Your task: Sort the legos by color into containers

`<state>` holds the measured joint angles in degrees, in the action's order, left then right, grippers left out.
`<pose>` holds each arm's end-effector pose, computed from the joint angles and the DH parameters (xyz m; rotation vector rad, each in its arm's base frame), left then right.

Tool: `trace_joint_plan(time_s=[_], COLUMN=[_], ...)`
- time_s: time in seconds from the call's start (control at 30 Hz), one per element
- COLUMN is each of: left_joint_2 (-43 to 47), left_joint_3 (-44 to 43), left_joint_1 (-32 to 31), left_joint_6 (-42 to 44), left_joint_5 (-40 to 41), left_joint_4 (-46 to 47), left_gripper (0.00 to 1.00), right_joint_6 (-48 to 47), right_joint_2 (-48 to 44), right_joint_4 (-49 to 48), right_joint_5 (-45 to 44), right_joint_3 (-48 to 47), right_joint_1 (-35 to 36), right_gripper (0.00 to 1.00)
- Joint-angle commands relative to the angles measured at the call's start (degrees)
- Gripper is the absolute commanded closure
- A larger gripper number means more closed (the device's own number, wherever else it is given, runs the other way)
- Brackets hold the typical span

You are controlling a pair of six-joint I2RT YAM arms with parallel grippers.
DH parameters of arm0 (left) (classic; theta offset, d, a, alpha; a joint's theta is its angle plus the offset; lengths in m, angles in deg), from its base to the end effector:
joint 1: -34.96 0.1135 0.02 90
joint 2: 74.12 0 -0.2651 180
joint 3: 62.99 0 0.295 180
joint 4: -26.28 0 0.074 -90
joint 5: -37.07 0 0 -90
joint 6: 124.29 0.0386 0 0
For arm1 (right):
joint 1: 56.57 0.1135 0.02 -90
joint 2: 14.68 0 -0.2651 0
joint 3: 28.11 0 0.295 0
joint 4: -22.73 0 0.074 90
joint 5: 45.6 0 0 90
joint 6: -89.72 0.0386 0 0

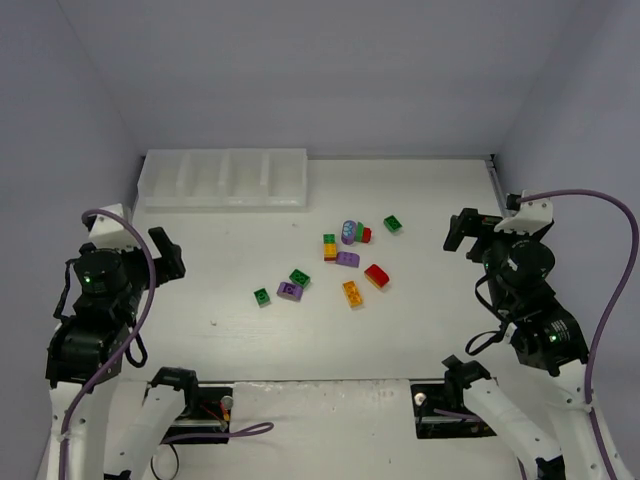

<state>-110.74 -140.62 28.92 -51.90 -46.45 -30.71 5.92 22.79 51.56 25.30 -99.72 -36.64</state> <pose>0.1375 -0.0102 0.4343 -0.2650 1.8328 -0.1833 0.1583 0.0439 0.4506 0.0931 1.4815 0.1228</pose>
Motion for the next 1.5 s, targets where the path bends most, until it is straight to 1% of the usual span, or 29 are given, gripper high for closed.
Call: trace_joint_plan(time_s=[0.0, 0.1, 0.13, 0.17, 0.3, 0.37, 0.47, 0.5, 0.53, 0.6, 0.67, 0.7, 0.73, 0.77, 0.8, 0.83, 0.87, 0.9, 0.93, 0.97, 1.07, 1.17, 1.3, 1.47], left_joint_2=[-1.5, -1.9, -2.0, -2.3, -3.4, -4.6, -7.3, -8.2, -9.0, -11.5, -14.1, -15.2, -16.4, -19.0, -20.3, -21.4, -23.3, -24.1, -25.5, -26.1, -29.0, -32.6, -37.8, -44.9], left_joint_3=[-1.7, -1.8, -1.9, -2.0, -1.4, -1.1, -0.4, -0.2, 0.4, 1.4, 3.0, 3.3, 3.4, 3.5, 3.5, 3.6, 4.4, 5.1, 5.9, 7.4, 9.5, 10.7, 10.1, 9.0], left_joint_1=[-0.6, -0.7, -0.7, -0.7, -0.7, -0.7, -0.7, -0.7, -0.8, -1.7, -6.2, -8.4, -13.2, -15.1, -17.0, -18.5, -20.5, -21.2, -22.5, -23.0, -25.0, -26.5, -27.7, -28.0], left_joint_6=[-0.7, -1.2, -1.6, -2.0, -4.0, -4.8, -7.6, -9.4, -10.5, -14.3, -16.8, -19.5, -20.8, -23.1, -24.7, -26.3, -28.0, -31.3, -32.7, -35.4, -39.1, -40.7, -41.9, -43.3], left_joint_5=[0.7, 0.6, 0.7, 0.7, -1.4, -4.4, -8.0, -8.7, -9.4, -10.5, -9.6, -6.5, -4.1, -2.5, 1.2, 2.5, 3.2, 3.9, 4.2, 4.4, 5.8, 6.9, 8.0, 7.5], left_joint_4=[1.1, 0.7, 0.5, 0.3, -0.2, 0.0, 0.0, -0.1, -0.1, 0.9, 2.0, 2.4, 2.5, 2.0, 1.6, 1.3, 1.3, 1.8, 2.4, 3.6, 6.3, 8.8, 10.8, 12.4], left_gripper=[0.17, 0.17, 0.09, 0.05, 0.05, 0.05, 0.11, 0.15, 0.17, 0.18, 0.20, 0.20, 0.20, 0.21, 0.21, 0.21, 0.25, 0.27, 0.29, 0.29, 0.30, 0.32, 0.33, 0.36], right_joint_6=[0.3, -0.2, -0.5, -0.7, -0.4, 0.1, 3.3, 4.0, 5.3, 6.3, 7.8, 8.3, 8.7, 9.5, 10.0, 10.5, 10.9, 11.0, 11.1, 11.3, 11.4, 11.6, 11.5, 11.2], right_joint_2=[0.1, 0.1, -0.1, -0.3, -0.5, 0.6, 2.0, 2.3, 2.7, 3.8, 4.9, 5.4, 5.8, 6.6, 6.9, 7.4, 8.1, 8.4, 8.7, 8.8, 8.8, 8.4, 8.1, 7.9], right_joint_4=[-4.2, -4.1, -4.1, -4.1, -4.1, -4.1, -4.0, -4.0, -4.0, -3.9, -3.8, -3.8, -3.8, -3.8, -3.8, -3.8, -3.7, -3.7, -3.7, -3.7, -3.7, -3.7, -3.5, -2.7], right_joint_5=[-0.9, -0.9, 0.4, 1.1, 5.3, 7.8, 9.0, 9.2, 9.5, 10.8, 11.4, 11.4, 11.8, 12.1, 12.0, 12.1, 12.5, 12.8, 13.3, 13.3, 13.6, 14.2, 14.3, 14.3], right_joint_3=[-0.4, -0.4, -0.3, -0.1, 2.1, 3.1, 4.6, 5.1, 6.2, 7.0, 8.1, 8.5, 8.8, 9.3, 9.5, 9.6, 9.6, 9.8, 10.0, 10.3, 11.0, 11.6, 12.2, 12.2], right_joint_1=[0.3, 0.3, 0.3, 0.3, 0.3, 0.3, 0.3, 0.3, 0.3, 0.3, 0.3, 0.3, 0.3, 0.3, 0.3, 0.3, 0.3, 0.2, 0.3, 0.3, 0.3, 0.3, 0.3, 0.3], right_gripper=[0.00, 0.00, 0.00, 0.00, 0.00, 0.00, 0.00, 0.00, 0.00, 0.00, 0.00, 0.00, 0.00, 0.00, 0.00, 0.00, 0.00, 0.00, 0.00, 0.00, 0.00, 0.00, 0.00, 0.00])
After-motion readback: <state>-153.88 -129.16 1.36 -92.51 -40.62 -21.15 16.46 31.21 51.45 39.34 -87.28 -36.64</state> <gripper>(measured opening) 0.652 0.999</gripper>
